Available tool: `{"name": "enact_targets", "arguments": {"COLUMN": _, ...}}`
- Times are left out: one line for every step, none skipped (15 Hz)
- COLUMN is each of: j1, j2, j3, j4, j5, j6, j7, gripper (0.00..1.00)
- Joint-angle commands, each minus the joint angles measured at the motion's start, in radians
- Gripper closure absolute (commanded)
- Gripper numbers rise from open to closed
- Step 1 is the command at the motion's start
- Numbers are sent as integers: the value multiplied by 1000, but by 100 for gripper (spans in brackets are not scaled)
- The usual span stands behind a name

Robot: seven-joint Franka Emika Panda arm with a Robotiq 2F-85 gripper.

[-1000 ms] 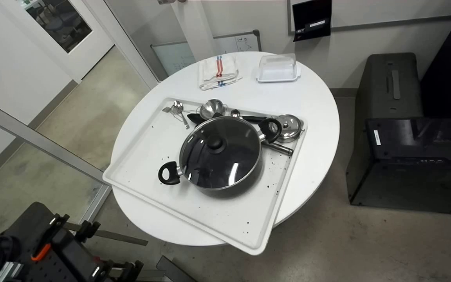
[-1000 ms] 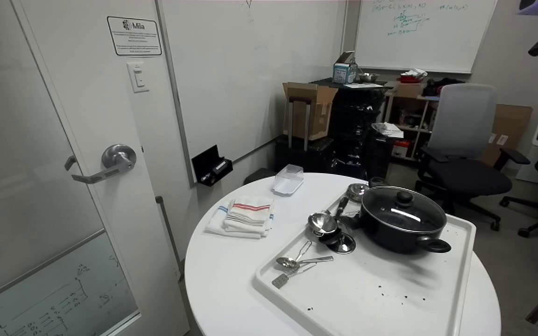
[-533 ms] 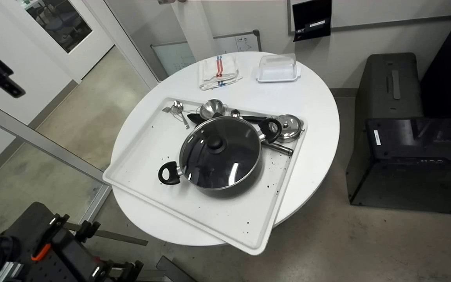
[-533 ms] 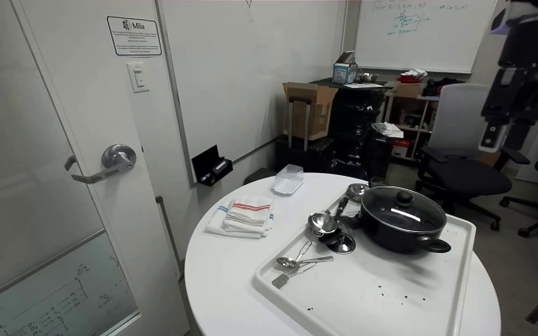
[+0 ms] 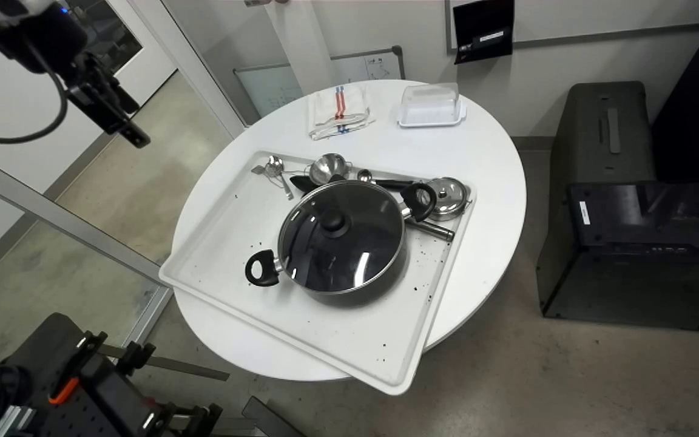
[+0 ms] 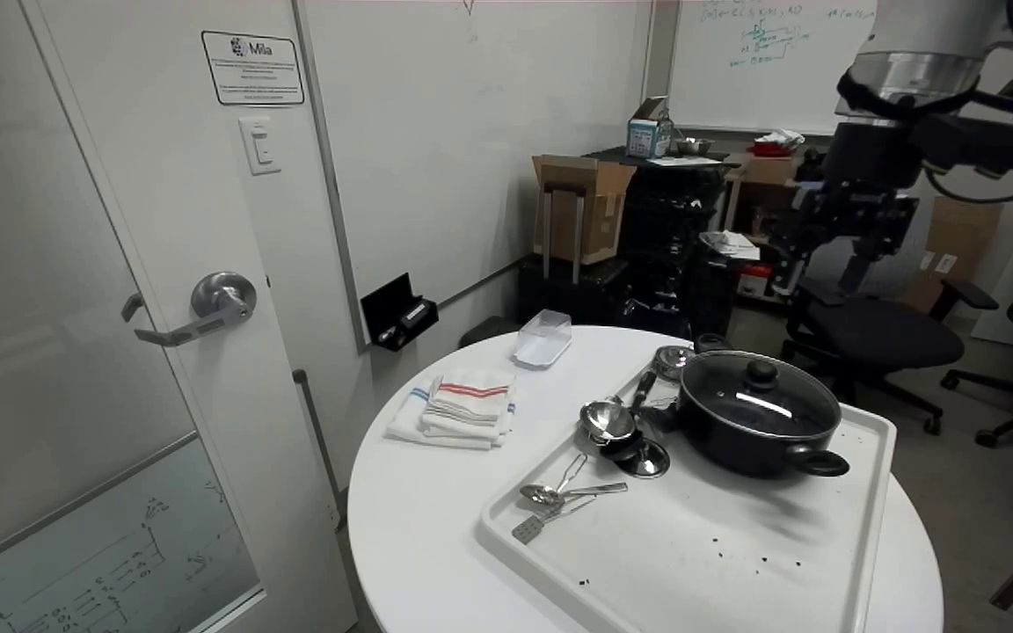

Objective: Remove the lid from the pot

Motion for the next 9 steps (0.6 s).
{"name": "enact_targets", "arguments": {"j1": -3, "j2": 152, "j3": -54, "j4": 91, "j5": -91, "j6": 109, "j7": 137, "gripper": 0}}
{"name": "enact_targets", "arguments": {"j1": 1, "j2": 183, "j3": -75, "j4": 107, "j5": -108, "j6": 132, "j7": 169, "gripper": 0}}
{"name": "enact_targets", "arguments": {"j1": 8, "j2": 212, "j3": -96, "j4": 119, "j5": -126, "j6": 164, "j7": 200, "gripper": 0}}
{"name": "enact_targets", "arguments": {"j1": 14, "j2": 243, "j3": -120, "j4": 134, "j5": -138, "j6": 183, "j7": 228, "gripper": 0}}
{"name": "enact_targets", "arguments": {"j1": 21, "j2": 268, "j3": -142, "j4": 148, "j5": -150, "j6": 198, "j7": 256, "gripper": 0}}
{"name": "enact_targets", "arguments": {"j1": 26, "j2": 295, "j3": -164, "j4": 163, "j5": -155, "j6": 211, "j7": 278, "gripper": 0}}
{"name": "enact_targets", "arguments": {"j1": 33, "j2": 318, "j3": -185, "j4": 177, "j5": -160, "j6": 217, "j7": 300, "gripper": 0}}
{"name": "enact_targets", "arguments": {"j1": 40, "j2": 341, "j3": -209, "j4": 190, "j5": -168, "j6": 229, "j7": 323, "gripper": 0}}
{"name": "enact_targets", "arguments": {"j1": 47, "j2": 365, "j3": -232, "j4": 205, "j5": -175, "j6": 233, "j7": 345, "gripper": 0}}
